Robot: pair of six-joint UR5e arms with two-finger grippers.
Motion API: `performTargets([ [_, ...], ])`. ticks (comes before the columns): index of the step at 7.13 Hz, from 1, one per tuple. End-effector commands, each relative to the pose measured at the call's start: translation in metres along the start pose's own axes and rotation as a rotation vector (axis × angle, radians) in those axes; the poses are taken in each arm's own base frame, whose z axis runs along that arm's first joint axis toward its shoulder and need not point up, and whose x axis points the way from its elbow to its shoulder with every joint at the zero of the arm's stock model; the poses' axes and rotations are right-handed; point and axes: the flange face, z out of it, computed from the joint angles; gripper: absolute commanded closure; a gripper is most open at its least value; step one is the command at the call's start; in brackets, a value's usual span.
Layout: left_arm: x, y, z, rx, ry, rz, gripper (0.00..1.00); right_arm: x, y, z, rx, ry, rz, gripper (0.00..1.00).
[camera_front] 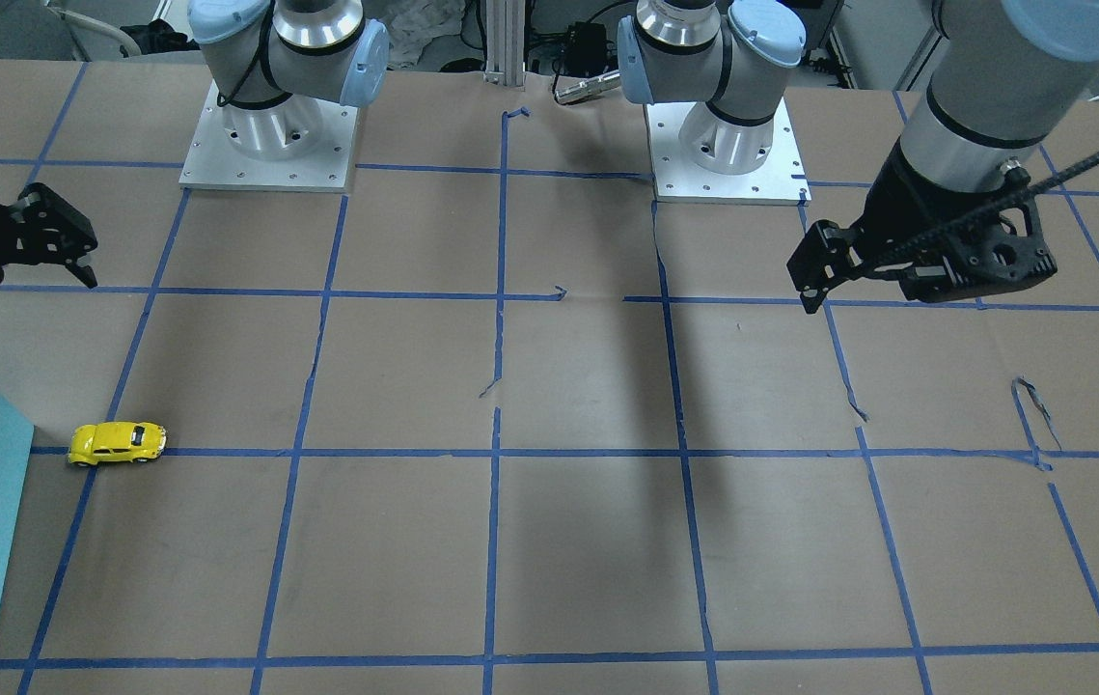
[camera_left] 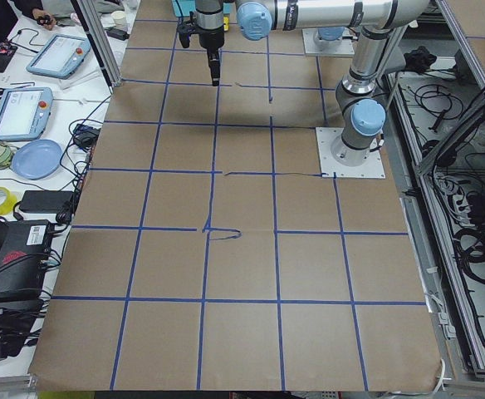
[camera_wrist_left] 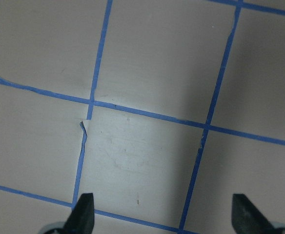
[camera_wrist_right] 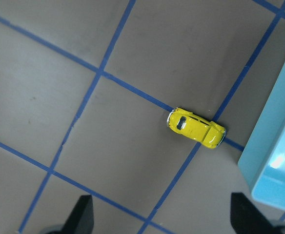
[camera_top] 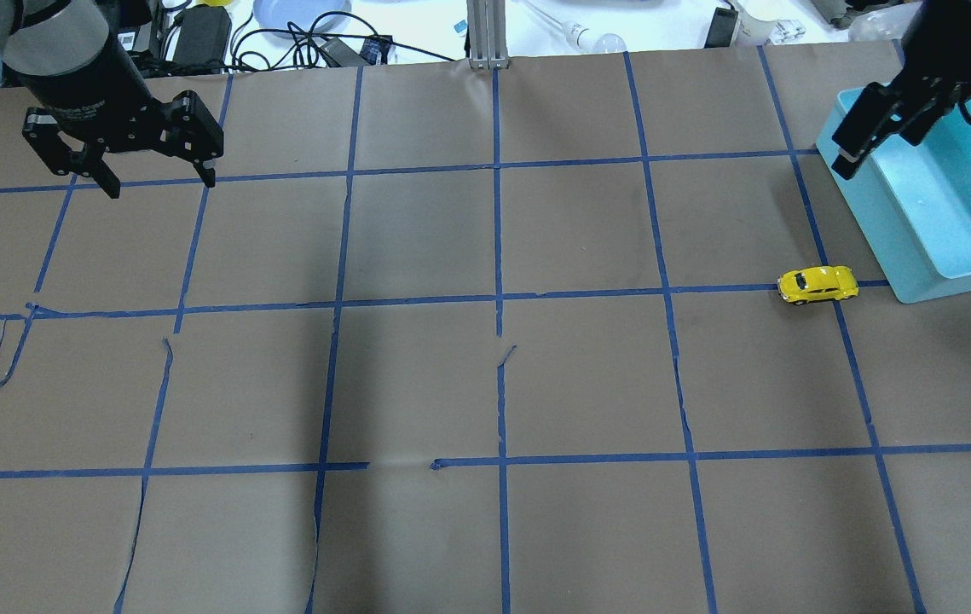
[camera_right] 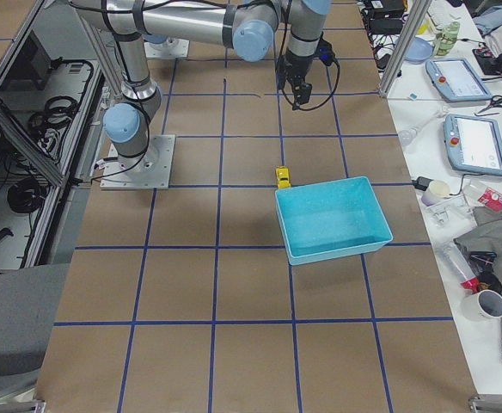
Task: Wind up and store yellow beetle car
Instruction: 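Lower the right gripper onto the yellow car beside the blue tray and grasp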
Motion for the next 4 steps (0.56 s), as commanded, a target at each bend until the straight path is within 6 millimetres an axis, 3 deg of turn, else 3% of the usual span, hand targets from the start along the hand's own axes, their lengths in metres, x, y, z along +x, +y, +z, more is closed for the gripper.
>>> performTargets([
  [1, 0.013, 0.012, -0.005, 0.01, 0.05, 0.08, 0.0, 0.041, 0.019, 0.05, 0.039, -0.006, -0.313, 0.0],
  [2, 0.019, 0.014, -0.004, 0.006, 0.05, 0.096, 0.0, 0.054, 0.026, 0.068, 0.062, 0.033, -0.4, 0.0],
  [4, 0.031, 0.017, -0.002, 0.001, 0.054, 0.122, 0.0, 0.064, 0.026, 0.135, 0.07, 0.092, -0.653, 0.0],
])
